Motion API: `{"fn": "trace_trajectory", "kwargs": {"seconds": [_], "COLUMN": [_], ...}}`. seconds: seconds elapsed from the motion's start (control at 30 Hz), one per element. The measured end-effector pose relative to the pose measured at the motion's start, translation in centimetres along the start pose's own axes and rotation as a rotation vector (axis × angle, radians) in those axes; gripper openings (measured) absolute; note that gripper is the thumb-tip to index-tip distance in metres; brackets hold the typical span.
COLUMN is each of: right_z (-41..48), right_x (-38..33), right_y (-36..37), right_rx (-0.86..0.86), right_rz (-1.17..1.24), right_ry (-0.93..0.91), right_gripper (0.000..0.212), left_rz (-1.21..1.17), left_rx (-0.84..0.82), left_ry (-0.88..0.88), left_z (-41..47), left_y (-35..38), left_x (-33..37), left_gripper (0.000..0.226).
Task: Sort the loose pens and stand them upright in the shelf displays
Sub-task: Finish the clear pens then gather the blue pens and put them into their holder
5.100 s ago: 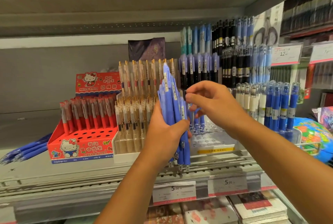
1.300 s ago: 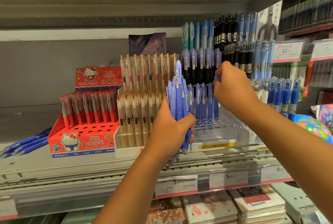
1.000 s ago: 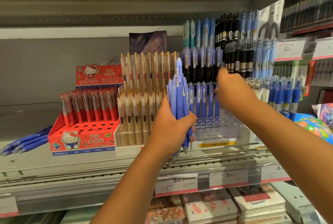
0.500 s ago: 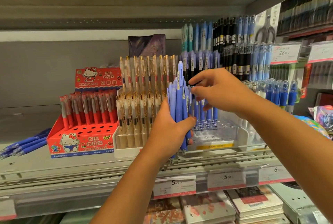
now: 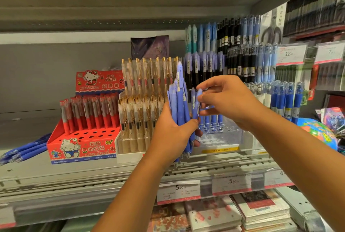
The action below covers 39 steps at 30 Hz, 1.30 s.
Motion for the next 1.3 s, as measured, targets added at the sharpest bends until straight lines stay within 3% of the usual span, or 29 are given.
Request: {"fn": "trace_trajectory", "kwargs": {"seconds": [0.23,0.5,0.73,0.9,1.13,1.3], "right_z": [0.8,2.3,2.3,2.5,2.8,3.3], "right_x": [0.1,-0.9,-3.0,-2.1,-1.5,-0.7], "right_y": [-3.0,-6.2,-5.8,-4.3,-3.6,-3.1], "right_rx": [0.176,0.256,0.347,0.313,0.322,0.275], "right_rz": [0.075,0.053,-0.659,-0.791,-0.891,-0.978], "right_ry": [-0.002,-0.038,-0.314,-0.306,-0.275,-0.247], "right_gripper": [0.015,0.013,0.017,0.026,0.02,0.031], "left_rz": [0.011,0.073,0.124,0.118,0.142,0.133], "left_rx": [0.012,0.014,0.01,0.003,-0.002,0.012], "left_ry": [0.003,0.015,-0.006,-0.011,-0.03,-0.031], "left_z": [0.1,0.3,0.2,0.1,0.1,0.0], "left_y": [-0.4,-0.5,-0.6,-0.5,-0.5,-0.6], "left_x": [-0.4,-0.6,-0.7,-0.6,-0.6,-0.5], "left_gripper": [0.047,0.049,0.048,0.053,0.037,0.043]}}
Point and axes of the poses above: each hand's wrist, its own z-axis towards the middle knuckle, its own y-axis out of the palm, x = y × z, the point moved 8 cm from there along z, towards the middle knuckle, and after that the axes turned 3 degrees about x, right-handed, at the moved point
